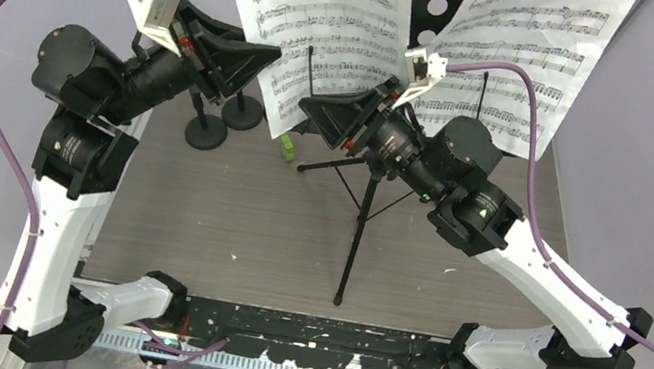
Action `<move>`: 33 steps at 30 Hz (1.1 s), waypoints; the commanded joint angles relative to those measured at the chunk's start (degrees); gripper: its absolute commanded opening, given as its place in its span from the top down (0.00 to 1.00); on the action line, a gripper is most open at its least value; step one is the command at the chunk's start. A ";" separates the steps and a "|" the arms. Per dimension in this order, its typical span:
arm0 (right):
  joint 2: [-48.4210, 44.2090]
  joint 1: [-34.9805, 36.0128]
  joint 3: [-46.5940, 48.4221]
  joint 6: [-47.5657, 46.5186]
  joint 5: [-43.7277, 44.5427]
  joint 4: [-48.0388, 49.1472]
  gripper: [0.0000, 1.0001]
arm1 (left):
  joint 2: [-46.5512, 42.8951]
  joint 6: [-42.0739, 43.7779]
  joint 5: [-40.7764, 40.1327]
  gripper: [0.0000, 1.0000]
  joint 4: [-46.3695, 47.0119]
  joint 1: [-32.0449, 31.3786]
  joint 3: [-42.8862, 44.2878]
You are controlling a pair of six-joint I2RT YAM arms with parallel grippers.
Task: Pack up the instrument practice props
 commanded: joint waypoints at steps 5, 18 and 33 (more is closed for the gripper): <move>0.46 0.23 2.69 1.23 0.33 3.64 0.79 | -0.25 -0.32 0.41 0.80 1.94 0.28 2.13; -0.71 0.17 0.79 -0.29 -1.85 4.44 0.99 | -0.60 -0.25 -0.59 0.83 2.06 0.28 1.97; -5.06 0.17 -6.62 -2.94 -2.91 10.22 0.99 | -3.14 2.04 -6.07 1.00 -1.14 0.28 3.21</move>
